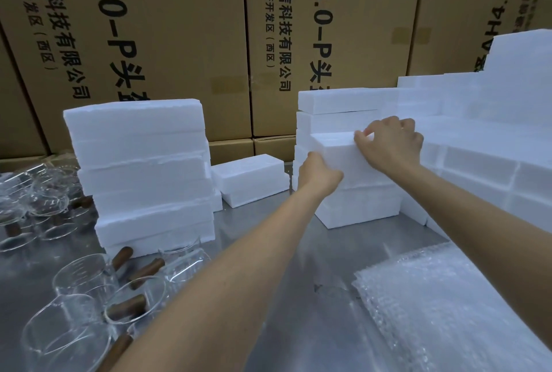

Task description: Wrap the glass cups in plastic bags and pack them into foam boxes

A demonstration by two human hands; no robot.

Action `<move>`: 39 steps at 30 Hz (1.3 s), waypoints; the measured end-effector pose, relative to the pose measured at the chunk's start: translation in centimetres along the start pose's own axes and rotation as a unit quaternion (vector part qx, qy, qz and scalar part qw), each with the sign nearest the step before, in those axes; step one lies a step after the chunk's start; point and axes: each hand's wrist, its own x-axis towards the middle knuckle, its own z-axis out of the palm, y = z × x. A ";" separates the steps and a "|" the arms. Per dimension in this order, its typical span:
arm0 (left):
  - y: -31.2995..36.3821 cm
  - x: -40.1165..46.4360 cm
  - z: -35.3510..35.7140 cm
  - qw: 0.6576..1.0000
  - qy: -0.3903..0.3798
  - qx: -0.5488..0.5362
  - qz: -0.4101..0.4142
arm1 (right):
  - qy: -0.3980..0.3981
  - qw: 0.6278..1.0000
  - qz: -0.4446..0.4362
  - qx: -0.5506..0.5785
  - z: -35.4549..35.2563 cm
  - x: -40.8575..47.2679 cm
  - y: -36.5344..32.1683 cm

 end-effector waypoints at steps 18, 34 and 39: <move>-0.7 -0.9 1.5 0.994 0.100 -0.013 0.053 | -0.063 0.994 0.003 0.087 1.5 -0.7 -1.2; -4.5 -8.6 -0.3 0.993 -0.001 0.043 0.114 | -0.091 0.996 -0.001 0.007 1.0 -2.2 -1.3; -5.3 -11.1 -2.2 0.991 -0.011 0.028 0.128 | 0.033 0.967 0.137 0.214 0.6 -3.4 -1.3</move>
